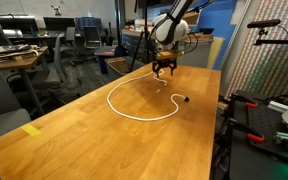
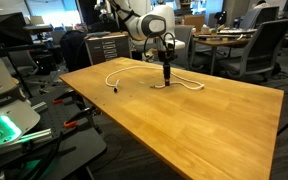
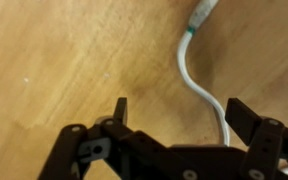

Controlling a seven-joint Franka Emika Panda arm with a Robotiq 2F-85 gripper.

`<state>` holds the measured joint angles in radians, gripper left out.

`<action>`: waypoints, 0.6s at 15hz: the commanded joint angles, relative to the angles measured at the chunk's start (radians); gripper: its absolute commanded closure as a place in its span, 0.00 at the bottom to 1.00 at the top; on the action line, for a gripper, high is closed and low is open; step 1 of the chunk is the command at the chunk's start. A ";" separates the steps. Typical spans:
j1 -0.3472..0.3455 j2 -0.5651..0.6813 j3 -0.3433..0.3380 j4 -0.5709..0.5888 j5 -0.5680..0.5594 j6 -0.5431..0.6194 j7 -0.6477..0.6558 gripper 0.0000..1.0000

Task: Tie a knot using the white rope

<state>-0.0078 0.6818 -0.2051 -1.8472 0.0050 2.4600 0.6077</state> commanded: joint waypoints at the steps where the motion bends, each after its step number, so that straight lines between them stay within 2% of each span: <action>1: 0.004 0.000 -0.001 0.004 0.015 -0.041 -0.024 0.00; 2: -0.005 -0.045 0.007 -0.021 -0.019 -0.102 -0.117 0.00; 6: -0.050 -0.204 0.002 -0.154 -0.078 -0.020 -0.360 0.00; 8: -0.102 -0.288 0.050 -0.204 -0.022 -0.009 -0.485 0.00; 9: -0.063 -0.169 0.013 -0.105 -0.054 -0.040 -0.376 0.00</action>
<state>-0.0648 0.5101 -0.1988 -1.9565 -0.0433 2.4233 0.2256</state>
